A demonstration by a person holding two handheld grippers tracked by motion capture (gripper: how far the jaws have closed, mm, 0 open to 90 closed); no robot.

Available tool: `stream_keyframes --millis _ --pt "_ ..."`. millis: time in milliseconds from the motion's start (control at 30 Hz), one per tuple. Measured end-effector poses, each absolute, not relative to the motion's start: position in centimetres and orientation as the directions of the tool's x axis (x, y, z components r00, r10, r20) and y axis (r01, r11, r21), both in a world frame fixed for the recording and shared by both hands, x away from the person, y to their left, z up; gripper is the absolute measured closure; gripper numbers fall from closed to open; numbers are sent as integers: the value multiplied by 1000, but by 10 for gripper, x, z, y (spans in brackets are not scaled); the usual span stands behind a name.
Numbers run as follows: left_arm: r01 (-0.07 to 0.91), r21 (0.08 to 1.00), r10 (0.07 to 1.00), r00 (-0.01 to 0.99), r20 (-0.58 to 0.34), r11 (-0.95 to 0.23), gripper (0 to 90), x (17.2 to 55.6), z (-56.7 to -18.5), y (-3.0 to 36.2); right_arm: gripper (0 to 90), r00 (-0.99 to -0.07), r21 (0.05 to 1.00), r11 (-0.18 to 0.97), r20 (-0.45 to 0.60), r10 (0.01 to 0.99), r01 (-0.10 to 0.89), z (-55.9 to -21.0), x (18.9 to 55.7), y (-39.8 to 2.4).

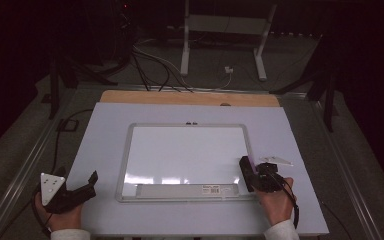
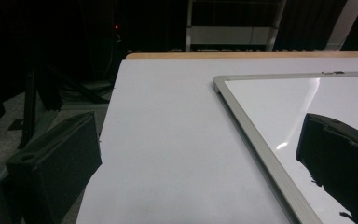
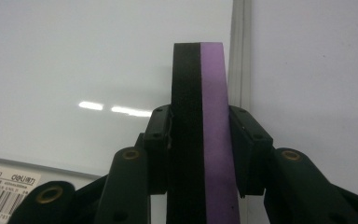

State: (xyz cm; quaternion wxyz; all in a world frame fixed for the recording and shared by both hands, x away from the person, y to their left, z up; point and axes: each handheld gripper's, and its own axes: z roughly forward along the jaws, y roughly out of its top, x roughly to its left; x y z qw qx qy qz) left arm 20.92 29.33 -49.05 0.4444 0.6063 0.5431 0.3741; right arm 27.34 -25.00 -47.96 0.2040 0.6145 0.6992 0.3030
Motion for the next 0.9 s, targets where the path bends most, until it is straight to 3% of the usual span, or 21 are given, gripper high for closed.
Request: stream_keyframes --millis 133,300,600,900 --pt "323 946 991 127 -33 -10 6 209 -490 294 628 -169 676 74 75 983 733 -480 273 -248" --pt "321 947 991 130 -29 -14 6 209 -490 294 436 -215 714 91 85 973 694 -479 273 -251" --pt "320 947 991 130 -31 -12 6 209 -490 294 166 -288 780 75 139 947 622 -476 273 -256" --pt "318 948 991 132 -33 -11 6 208 -489 294 23 -355 845 140 62 933 516 -470 268 -255"
